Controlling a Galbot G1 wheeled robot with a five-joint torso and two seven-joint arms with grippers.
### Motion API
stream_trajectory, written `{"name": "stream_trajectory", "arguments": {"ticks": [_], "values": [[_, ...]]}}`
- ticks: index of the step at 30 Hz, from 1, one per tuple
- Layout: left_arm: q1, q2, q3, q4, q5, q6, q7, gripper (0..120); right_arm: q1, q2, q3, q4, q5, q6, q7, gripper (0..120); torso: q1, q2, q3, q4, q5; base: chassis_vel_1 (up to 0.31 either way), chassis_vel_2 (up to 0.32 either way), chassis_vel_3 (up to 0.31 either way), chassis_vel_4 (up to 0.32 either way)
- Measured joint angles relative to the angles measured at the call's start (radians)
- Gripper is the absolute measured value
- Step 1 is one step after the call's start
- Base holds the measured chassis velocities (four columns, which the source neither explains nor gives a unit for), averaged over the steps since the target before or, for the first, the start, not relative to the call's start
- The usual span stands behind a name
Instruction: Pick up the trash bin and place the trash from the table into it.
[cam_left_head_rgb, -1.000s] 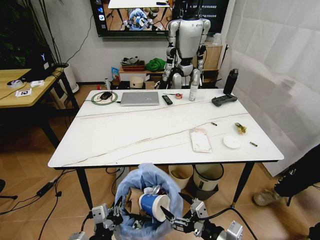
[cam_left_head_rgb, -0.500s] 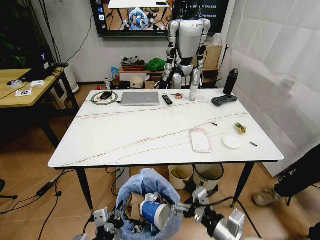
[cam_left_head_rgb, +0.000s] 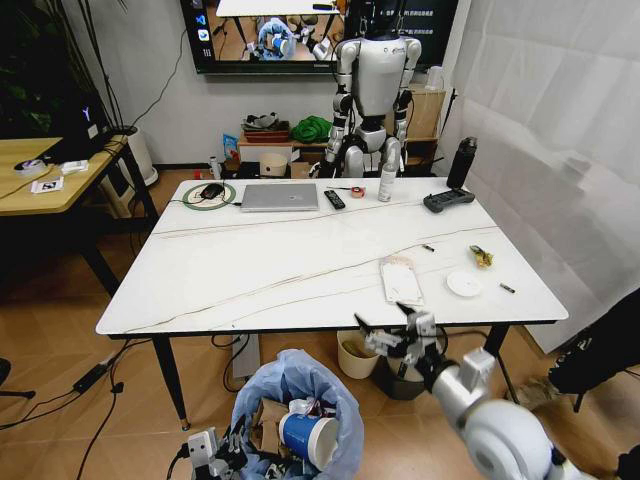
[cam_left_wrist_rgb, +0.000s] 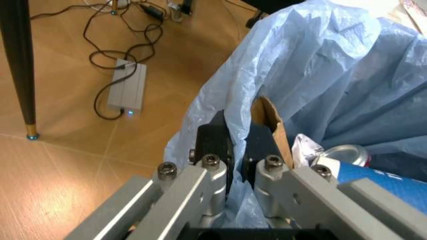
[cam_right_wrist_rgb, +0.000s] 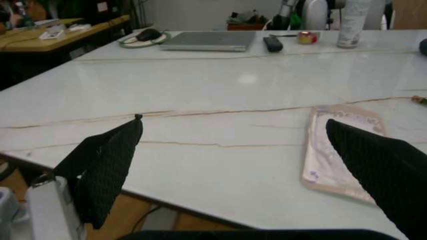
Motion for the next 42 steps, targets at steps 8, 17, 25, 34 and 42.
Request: {"name": "stream_trajectory", "arguments": {"ticks": [8,17,25,34,42], "values": [[0.002,-0.013,-0.001,-0.016,0.013,0.0,0.0,0,0.184,0.031,-0.021,-0.152,0.008,-0.07,-0.013,100,0.0,0.0,0.0,0.0001,-0.0002,0.0,0.0,0.0,0.0],[0.001,-0.019,0.003,-0.025,0.021,-0.001,0.0,0,0.264,0.054,-0.044,-0.293,-0.093,-0.123,-0.082,100,0.0,0.0,0.0,0.0001,-0.0001,0.0,0.0,0.0,0.0],[0.002,-0.019,0.003,-0.034,0.024,-0.001,-0.001,0,0.284,0.073,-0.049,-0.381,-0.116,-0.121,-0.108,100,0.0,0.0,0.0,0.0,-0.0001,0.0,0.0,0.0,0.0],[0.003,-0.02,0.005,-0.037,0.026,-0.001,-0.001,0,0.303,0.091,-0.051,-0.452,-0.127,-0.104,-0.121,100,0.0,0.0,0.0,-0.0001,-0.0001,0.0,0.0,0.0,0.0],[0.003,-0.02,0.005,-0.038,0.026,-0.002,-0.001,0,0.337,0.106,-0.055,-0.507,-0.127,-0.095,-0.132,97,0.0,0.0,0.0,0.0001,-0.0001,0.0,0.0,0.0,0.0]]}}
